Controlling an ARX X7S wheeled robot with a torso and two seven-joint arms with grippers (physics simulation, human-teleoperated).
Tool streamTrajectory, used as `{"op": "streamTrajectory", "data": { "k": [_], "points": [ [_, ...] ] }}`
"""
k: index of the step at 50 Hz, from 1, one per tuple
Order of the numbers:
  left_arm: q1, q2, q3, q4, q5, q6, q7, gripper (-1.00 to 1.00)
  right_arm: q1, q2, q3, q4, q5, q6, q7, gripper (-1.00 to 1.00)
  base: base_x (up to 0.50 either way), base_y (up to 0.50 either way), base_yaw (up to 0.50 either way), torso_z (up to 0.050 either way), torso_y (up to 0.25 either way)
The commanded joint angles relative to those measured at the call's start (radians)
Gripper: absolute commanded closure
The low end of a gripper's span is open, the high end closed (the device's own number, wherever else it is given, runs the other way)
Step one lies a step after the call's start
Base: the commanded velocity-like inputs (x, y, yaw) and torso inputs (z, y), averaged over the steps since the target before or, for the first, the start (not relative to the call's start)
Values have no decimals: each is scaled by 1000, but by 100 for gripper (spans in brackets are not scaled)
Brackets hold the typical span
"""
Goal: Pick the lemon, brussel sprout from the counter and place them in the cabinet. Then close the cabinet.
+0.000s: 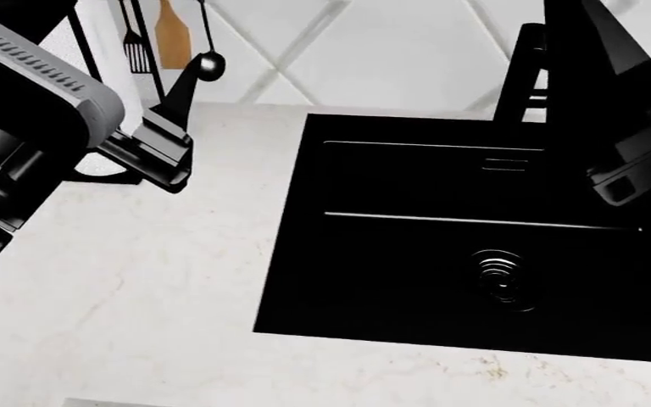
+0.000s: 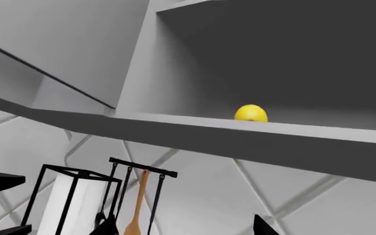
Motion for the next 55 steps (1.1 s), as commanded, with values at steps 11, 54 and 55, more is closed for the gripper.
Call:
{"op": "streamTrajectory", "data": {
  "k": [11, 54, 55],
  "points": [
    [31, -19, -28, 38, -31, -8, -25, -100, 3, 13, 19, 8, 37, -9, 19, -100, -13, 0, 0, 0, 0],
    [79, -39, -376, 106, -275, -128, -375, -100, 21, 43, 34, 22, 62, -15, 37, -100, -15, 3, 0, 0, 0],
    [69, -42, -382, 101, -280, -132, -382, -100, 22, 42, 33, 22, 62, -15, 38, -100, 0, 0, 0, 0, 0]
  ]
}}
